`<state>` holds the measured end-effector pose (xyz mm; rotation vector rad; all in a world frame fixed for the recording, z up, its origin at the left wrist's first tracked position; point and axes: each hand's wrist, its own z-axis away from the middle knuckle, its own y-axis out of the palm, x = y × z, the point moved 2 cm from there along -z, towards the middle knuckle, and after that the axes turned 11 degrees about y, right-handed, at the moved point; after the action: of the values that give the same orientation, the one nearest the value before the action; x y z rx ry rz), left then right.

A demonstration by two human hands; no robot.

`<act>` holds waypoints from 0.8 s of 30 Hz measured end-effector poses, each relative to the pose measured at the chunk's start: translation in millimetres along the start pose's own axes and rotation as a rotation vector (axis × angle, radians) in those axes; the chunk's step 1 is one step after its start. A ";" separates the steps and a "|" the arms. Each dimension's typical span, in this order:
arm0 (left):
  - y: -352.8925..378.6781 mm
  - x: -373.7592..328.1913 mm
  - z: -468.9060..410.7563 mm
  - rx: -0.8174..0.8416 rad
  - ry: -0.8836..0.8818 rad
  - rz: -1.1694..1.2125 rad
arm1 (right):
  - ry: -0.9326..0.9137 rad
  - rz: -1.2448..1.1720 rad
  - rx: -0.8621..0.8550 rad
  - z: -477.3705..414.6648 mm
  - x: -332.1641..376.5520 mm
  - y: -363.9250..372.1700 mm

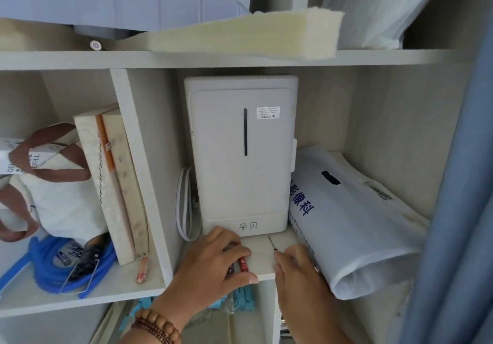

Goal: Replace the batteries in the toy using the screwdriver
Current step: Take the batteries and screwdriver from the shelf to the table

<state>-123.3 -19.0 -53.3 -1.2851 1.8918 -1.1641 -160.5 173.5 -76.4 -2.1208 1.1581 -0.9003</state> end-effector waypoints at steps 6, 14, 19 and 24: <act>2.7 -0.2 2.3 0.008 -0.019 -0.049 | 0.017 -0.029 0.082 -0.1 1.4 -2.4; 2.1 -1.1 3.0 0.024 0.002 0.093 | 0.004 0.037 0.061 -1.0 3.0 -5.1; -1.4 -3.4 4.7 0.010 -0.037 0.183 | 0.013 0.026 0.097 -4.0 6.8 -5.8; -8.8 -6.7 10.1 -0.057 -0.125 0.306 | 0.116 -0.090 0.250 -3.1 9.1 0.6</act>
<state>-108.8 -17.6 -50.2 -1.0253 1.9560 -0.8589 -159.6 164.8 -72.3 -1.9512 0.9550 -1.1585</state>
